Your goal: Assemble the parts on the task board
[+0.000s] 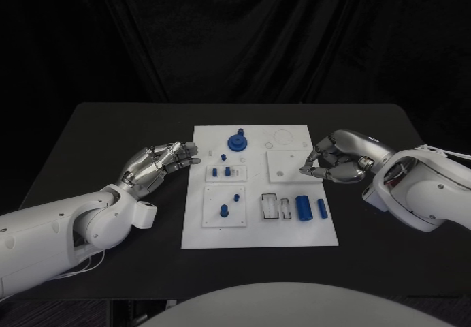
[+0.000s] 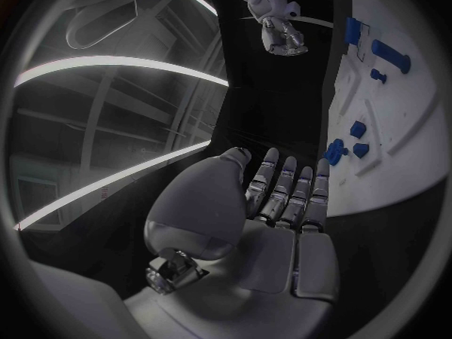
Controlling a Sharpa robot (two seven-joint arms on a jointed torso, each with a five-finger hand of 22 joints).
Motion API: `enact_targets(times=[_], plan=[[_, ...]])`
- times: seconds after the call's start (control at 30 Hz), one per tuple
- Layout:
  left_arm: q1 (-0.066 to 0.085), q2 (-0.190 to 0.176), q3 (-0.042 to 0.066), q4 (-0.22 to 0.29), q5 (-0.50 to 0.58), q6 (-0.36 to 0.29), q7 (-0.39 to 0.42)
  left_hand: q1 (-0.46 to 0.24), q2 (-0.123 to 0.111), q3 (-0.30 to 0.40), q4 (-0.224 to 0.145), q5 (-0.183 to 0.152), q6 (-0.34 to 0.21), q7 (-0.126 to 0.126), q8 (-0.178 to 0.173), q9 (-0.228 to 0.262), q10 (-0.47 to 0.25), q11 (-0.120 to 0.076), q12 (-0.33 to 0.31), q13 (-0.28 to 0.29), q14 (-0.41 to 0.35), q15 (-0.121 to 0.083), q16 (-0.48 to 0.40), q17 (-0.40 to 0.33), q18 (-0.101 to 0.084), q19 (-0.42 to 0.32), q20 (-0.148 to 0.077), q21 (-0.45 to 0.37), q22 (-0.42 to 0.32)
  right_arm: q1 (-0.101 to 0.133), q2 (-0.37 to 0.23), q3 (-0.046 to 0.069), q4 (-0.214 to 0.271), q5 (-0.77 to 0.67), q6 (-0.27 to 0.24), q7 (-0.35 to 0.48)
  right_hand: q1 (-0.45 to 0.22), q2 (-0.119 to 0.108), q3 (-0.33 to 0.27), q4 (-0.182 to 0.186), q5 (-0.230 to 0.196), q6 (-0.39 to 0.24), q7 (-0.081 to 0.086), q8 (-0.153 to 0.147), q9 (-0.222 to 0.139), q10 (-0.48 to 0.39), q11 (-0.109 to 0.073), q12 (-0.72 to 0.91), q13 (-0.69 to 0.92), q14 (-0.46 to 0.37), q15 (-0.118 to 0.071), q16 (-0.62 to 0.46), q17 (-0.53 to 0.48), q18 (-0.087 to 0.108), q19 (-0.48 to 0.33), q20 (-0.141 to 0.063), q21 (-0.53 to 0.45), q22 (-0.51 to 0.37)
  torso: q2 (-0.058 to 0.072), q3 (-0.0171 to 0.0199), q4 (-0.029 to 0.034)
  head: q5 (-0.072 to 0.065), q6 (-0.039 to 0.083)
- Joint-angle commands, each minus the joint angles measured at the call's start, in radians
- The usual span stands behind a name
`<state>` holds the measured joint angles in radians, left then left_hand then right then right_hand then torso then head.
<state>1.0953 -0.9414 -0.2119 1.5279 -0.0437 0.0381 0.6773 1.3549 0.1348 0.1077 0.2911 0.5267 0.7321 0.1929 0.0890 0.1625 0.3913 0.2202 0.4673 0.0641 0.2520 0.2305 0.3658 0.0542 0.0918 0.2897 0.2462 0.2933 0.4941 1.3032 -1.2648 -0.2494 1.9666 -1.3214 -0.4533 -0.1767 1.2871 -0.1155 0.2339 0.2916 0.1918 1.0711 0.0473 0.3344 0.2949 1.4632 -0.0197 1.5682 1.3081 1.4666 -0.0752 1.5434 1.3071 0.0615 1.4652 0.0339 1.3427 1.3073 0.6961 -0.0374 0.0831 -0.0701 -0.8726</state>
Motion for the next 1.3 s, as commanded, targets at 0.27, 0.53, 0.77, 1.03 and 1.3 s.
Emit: enact_targets(times=[0.27,0.53,0.77,1.03,1.3], plan=[[-0.002,0.000,0.001,0.004,0.000,0.008,0.082,0.024,0.013,-0.001,-0.002,0.028,-0.003,0.010,-0.002,-0.006,-0.001,0.013,0.003,0.000,0.024,0.021,0.036,0.004,-0.004,0.014,0.025,0.000,0.000,-0.058,-0.015,0.000,0.020,-0.171,0.154,-0.349,-0.246,-0.063,-0.009,0.005,0.002,-0.026,-0.003,0.068,0.080,0.108,-0.004,0.003,0.263,0.104,-0.008,0.027,0.264,-0.040,0.074,-0.007,0.135,0.236,0.001,0.0004,-0.0051,-0.123,0.000],[-0.002,-0.008,0.001,0.006,0.000,0.015,0.077,0.033,0.015,0.002,-0.002,0.036,-0.001,0.009,0.001,-0.008,0.002,0.017,0.006,0.000,0.034,0.029,0.048,0.005,-0.001,0.024,0.036,0.004,0.001,-0.080,-0.011,0.000,0.052,-0.277,0.201,-0.452,-0.285,-0.083,-0.024,0.006,0.001,-0.048,-0.007,0.121,0.158,0.108,-0.005,0.003,0.263,0.104,-0.021,0.027,0.264,-0.056,0.097,-0.019,0.205,0.256,0.000,-0.0015,-0.0022,-0.145,0.000],[-0.002,-0.006,0.001,0.006,0.000,0.017,0.077,0.035,0.015,0.002,-0.002,0.038,0.000,0.009,0.002,-0.008,0.004,0.020,0.007,0.001,0.037,0.029,0.053,0.006,0.000,0.026,0.038,0.004,0.001,-0.089,0.001,0.000,0.059,-0.294,0.218,-0.477,-0.323,-0.089,-0.030,0.007,-0.034,-0.063,-0.012,0.147,0.203,0.108,-0.011,0.003,0.263,0.104,-0.021,0.027,0.264,-0.051,0.089,-0.019,0.190,0.250,0.000,-0.0011,-0.0044,-0.141,0.000],[-0.002,-0.007,0.001,0.004,0.000,0.020,0.075,0.045,0.016,0.006,-0.004,0.044,0.002,0.006,0.004,-0.009,0.011,0.029,0.013,0.001,0.052,0.032,0.071,0.007,0.002,0.033,0.041,0.006,0.001,-0.101,0.017,0.000,0.057,-0.298,0.187,-0.473,-0.347,-0.088,-0.029,0.007,-0.060,-0.082,-0.010,0.148,0.221,0.108,-0.010,0.003,0.263,0.104,-0.019,0.027,0.264,-0.046,0.080,-0.018,0.170,0.243,0.000,-0.0017,-0.0028,-0.134,0.000],[-0.002,-0.006,0.001,0.000,0.000,0.025,0.071,0.062,0.015,0.014,-0.008,0.055,0.002,0.003,0.006,-0.010,0.015,0.035,0.017,0.001,0.061,0.034,0.083,0.008,0.001,0.041,0.042,0.009,0.002,-0.111,0.034,0.000,0.051,-0.299,0.188,-0.469,-0.353,-0.101,-0.039,0.007,-0.135,-0.085,-0.010,0.152,0.239,0.108,-0.009,0.003,0.263,0.104,-0.018,0.027,0.264,-0.046,0.079,-0.016,0.171,0.243,0.000,-0.0015,-0.0040,-0.127,0.000]])
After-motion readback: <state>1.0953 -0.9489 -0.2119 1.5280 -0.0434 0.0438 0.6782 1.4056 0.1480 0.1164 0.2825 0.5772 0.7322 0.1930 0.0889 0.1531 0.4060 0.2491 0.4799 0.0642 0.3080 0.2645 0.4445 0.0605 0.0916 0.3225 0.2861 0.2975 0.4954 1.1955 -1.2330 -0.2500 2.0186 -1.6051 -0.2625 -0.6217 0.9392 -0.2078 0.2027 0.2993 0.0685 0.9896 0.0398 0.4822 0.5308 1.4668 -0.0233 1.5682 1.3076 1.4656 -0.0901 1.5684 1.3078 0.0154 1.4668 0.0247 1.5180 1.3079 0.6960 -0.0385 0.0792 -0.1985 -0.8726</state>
